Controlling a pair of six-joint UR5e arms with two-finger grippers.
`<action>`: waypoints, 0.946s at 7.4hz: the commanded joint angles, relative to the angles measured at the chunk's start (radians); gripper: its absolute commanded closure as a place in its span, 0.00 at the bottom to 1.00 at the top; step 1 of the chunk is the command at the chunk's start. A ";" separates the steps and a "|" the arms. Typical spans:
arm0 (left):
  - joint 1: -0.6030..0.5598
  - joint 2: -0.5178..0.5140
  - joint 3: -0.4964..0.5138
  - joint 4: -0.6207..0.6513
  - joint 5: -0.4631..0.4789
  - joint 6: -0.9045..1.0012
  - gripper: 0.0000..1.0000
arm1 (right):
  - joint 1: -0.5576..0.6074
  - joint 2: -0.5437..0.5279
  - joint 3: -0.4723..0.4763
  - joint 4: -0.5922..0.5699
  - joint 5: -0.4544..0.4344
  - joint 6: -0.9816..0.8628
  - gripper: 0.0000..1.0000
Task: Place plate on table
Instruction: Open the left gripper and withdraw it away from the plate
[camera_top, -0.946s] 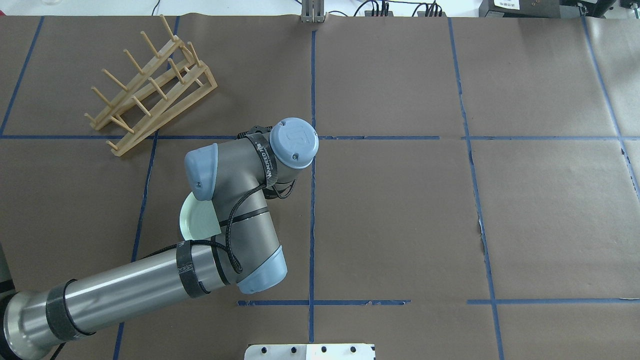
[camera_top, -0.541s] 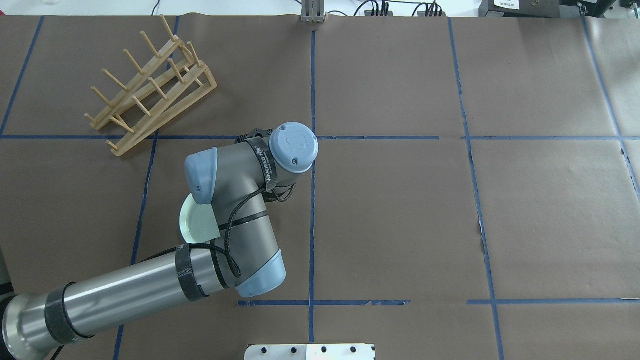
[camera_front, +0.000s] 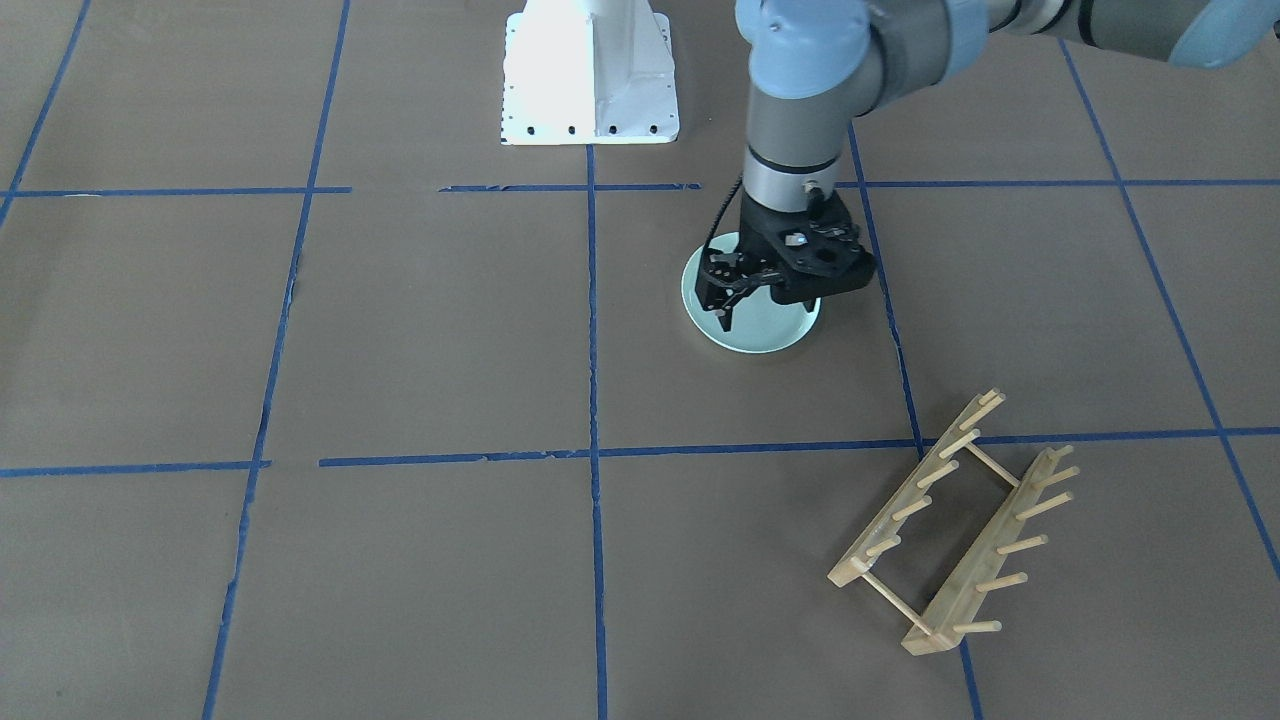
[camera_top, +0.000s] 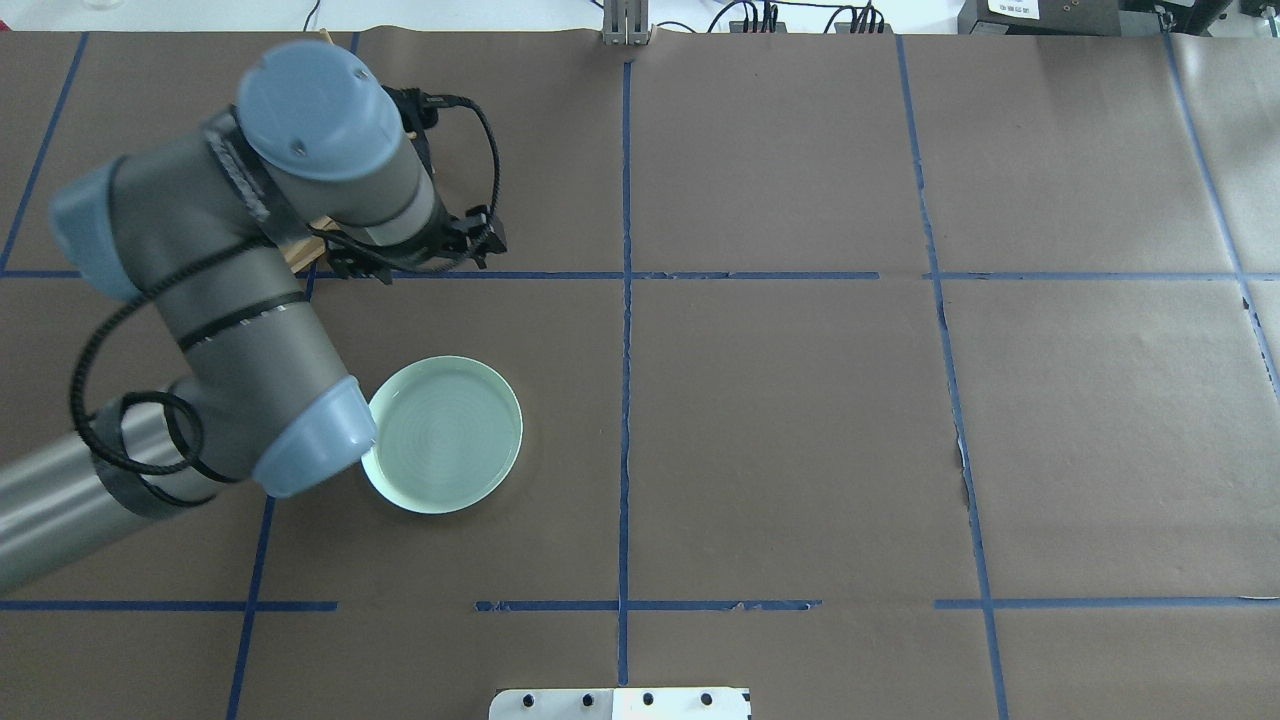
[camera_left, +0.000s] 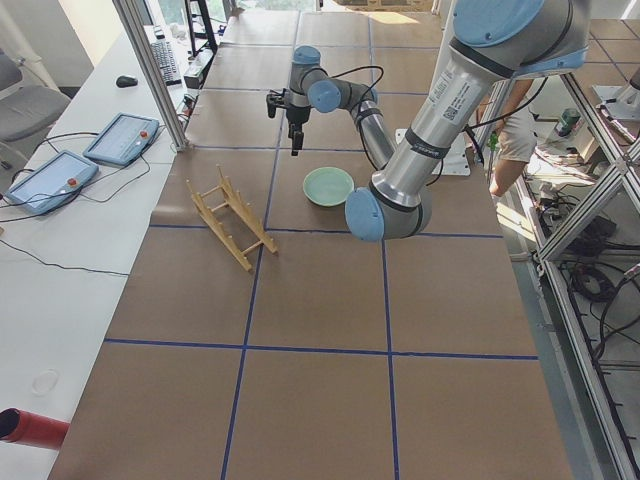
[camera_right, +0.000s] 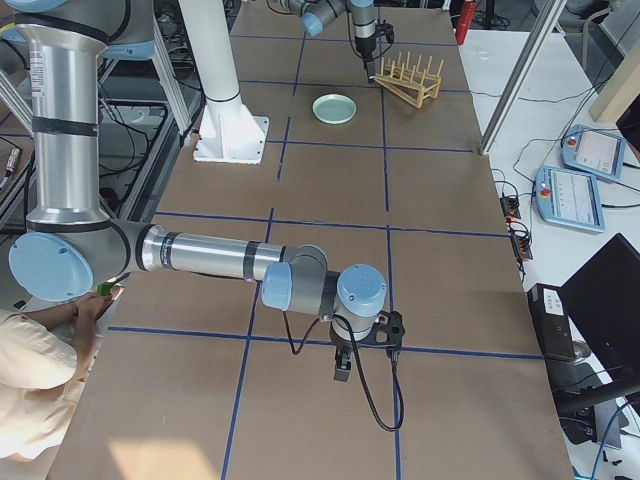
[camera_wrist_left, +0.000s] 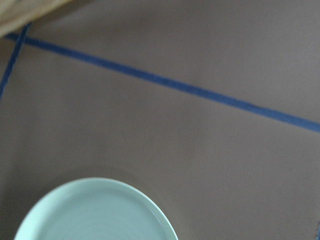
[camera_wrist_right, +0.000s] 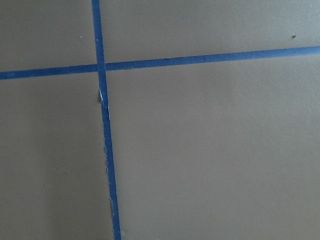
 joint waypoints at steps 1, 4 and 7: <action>-0.303 0.132 -0.015 -0.008 -0.232 0.458 0.01 | 0.000 0.000 -0.001 0.000 0.000 0.000 0.00; -0.593 0.447 -0.006 -0.012 -0.305 1.089 0.00 | 0.000 0.000 -0.001 0.000 0.000 0.000 0.00; -0.752 0.744 0.107 -0.227 -0.396 1.257 0.00 | 0.000 0.000 -0.001 0.000 0.000 0.000 0.00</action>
